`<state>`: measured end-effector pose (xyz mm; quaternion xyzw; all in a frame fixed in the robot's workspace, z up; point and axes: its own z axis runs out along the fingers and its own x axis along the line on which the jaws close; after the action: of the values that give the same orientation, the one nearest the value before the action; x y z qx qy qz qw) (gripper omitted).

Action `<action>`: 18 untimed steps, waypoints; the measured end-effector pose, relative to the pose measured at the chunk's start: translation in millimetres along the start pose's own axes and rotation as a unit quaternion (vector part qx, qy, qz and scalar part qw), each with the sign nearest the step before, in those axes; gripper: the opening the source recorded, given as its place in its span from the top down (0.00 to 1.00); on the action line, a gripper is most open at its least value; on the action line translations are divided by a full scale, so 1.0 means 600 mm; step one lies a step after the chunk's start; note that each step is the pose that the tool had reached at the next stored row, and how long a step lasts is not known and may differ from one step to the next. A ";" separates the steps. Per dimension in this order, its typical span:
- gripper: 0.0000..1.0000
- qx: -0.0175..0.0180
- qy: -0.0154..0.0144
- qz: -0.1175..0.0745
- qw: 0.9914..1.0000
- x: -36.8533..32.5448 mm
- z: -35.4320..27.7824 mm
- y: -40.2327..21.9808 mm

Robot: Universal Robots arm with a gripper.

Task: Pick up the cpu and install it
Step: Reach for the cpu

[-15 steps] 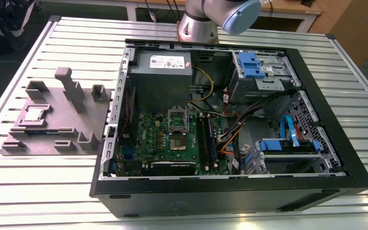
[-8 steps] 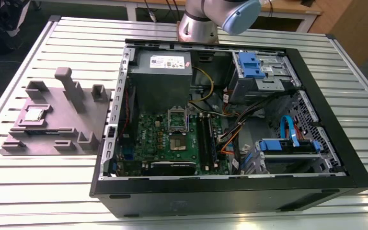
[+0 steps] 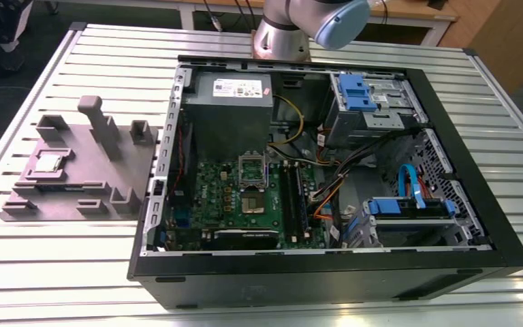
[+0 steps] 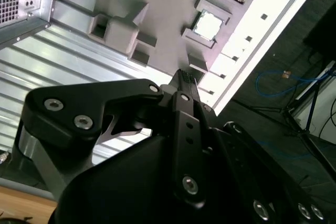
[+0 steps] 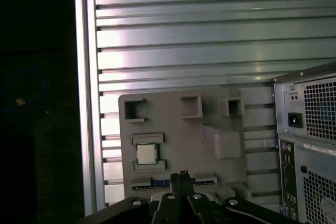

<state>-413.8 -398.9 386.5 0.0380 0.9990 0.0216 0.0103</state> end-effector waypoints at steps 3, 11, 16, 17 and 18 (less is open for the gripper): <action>0.90 0.000 0.001 0.000 1.000 0.014 0.000 -0.001; 0.90 0.001 0.024 -0.004 1.000 0.024 0.002 -0.002; 0.90 0.001 0.024 -0.026 0.999 0.024 0.002 -0.002; 0.90 0.001 0.023 -0.028 0.999 0.025 0.003 -0.002; 0.90 0.001 0.022 -0.029 0.999 0.026 0.003 -0.002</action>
<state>-429.4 -398.9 384.5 0.0085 0.9997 0.0208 -0.0106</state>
